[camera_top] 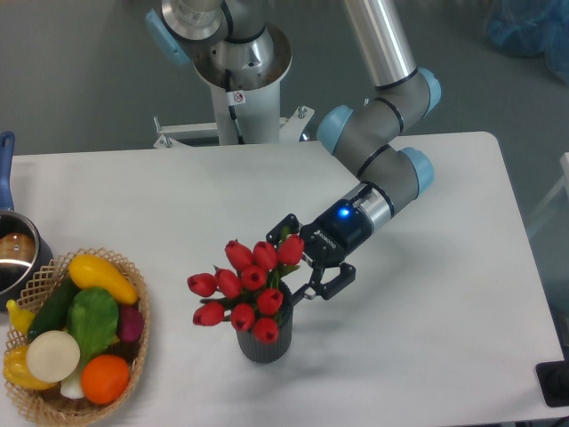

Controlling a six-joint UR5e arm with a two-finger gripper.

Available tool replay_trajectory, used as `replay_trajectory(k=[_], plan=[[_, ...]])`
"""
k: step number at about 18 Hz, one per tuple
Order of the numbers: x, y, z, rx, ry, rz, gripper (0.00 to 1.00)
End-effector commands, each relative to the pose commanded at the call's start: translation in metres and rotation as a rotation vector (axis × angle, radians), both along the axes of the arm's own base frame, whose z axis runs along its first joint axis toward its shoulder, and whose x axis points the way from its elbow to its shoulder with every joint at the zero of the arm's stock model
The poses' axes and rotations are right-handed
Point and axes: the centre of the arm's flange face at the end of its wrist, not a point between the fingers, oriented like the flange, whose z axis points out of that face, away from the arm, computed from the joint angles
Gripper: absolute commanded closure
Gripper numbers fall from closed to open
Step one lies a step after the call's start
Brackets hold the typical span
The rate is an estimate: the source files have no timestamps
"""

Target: Insert the flowers into the vase

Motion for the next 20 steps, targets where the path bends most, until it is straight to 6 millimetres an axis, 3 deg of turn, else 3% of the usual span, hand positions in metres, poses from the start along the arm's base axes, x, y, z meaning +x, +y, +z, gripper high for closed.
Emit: replay_trajectory(k=[4,11,13,14,16,17,20], plan=[[-0.007,-0.007,0.001,0.002,0.001,0.017,0.00],[-0.032,-0.064,0.026,-0.101,0.078,0.120,0.00],[-0.047,-0.084,0.054,-0.140,0.117,0.169,0.00],[-0.066,-0.105,0.074,-0.150,0.119,0.221,0.00],[-0.084,-0.126,0.092,-0.194,0.168,0.271,0.00],[-0.105,-0.143,0.108,-0.268,0.238,0.318,0.00],[-0.138,-0.169,0.133,-0.391,0.339,0.393,0.00]])
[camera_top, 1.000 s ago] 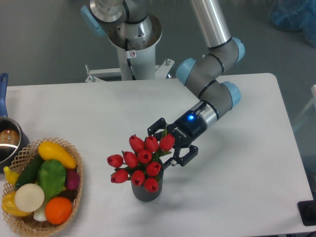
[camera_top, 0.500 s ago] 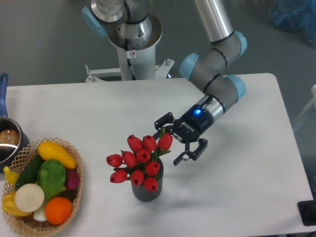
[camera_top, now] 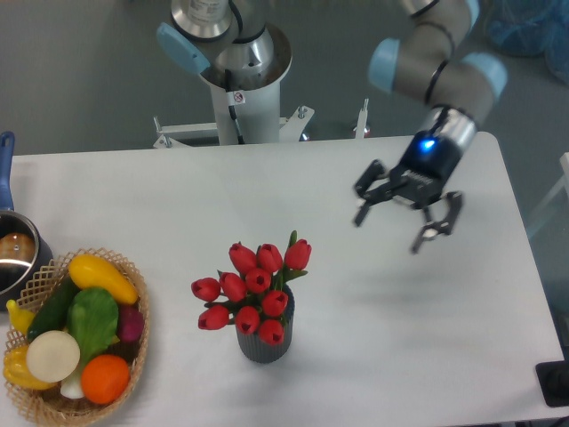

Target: Insert the flowers into the vase

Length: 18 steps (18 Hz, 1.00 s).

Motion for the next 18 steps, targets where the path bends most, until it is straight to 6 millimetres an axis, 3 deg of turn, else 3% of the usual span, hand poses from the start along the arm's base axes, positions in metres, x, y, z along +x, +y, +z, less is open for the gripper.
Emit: replay_trajectory(k=[3,8,10,13,18], plan=[[-0.033,-0.028,0.037,-0.079,0.013,0.119,0.00],[-0.064,-0.100,0.033,-0.326,0.043,0.313,0.00],[-0.062,-0.115,0.036,-0.338,0.046,0.337,0.00],[-0.053,-0.157,0.067,-0.443,0.099,0.444,0.00],[-0.036,-0.209,0.080,-0.640,0.168,0.529,0.00]])
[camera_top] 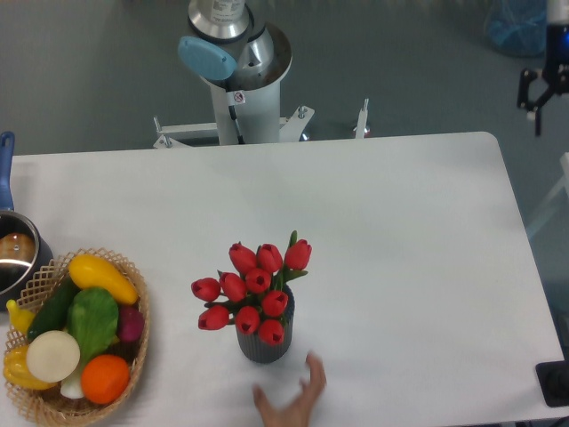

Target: Insert the flowers into the vase

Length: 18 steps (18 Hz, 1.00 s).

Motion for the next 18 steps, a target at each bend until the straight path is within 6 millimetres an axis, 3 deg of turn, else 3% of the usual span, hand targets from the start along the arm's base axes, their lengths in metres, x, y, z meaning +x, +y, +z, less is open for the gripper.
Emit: replay_trajectory(k=[3,8,13,18], plan=[[0.013,-0.053,-0.002,-0.013,0.014,0.040,0.00],[0.018,-0.112,-0.004,-0.124,0.057,-0.018,0.00],[0.018,-0.139,0.001,-0.211,0.059,-0.071,0.00],[0.021,-0.144,0.002,-0.221,-0.005,-0.123,0.00]])
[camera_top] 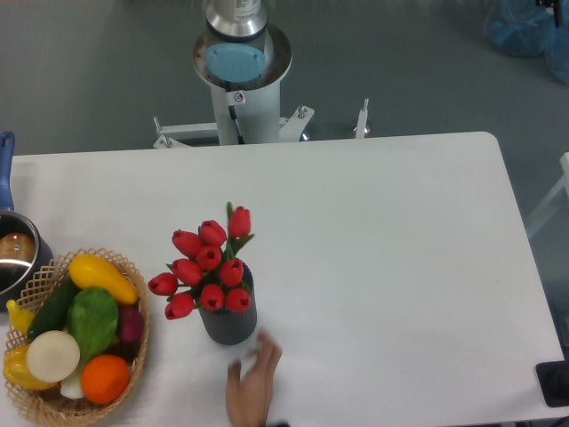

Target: Insert the flowers into the vase

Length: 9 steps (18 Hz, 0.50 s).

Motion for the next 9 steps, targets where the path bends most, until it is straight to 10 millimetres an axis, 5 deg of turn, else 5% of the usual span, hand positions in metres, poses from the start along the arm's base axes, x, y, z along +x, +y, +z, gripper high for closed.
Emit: replay_trajectory(k=[9], plan=[[0.012,0.011,0.000,-0.053,-0.127,-0.031,0.00]])
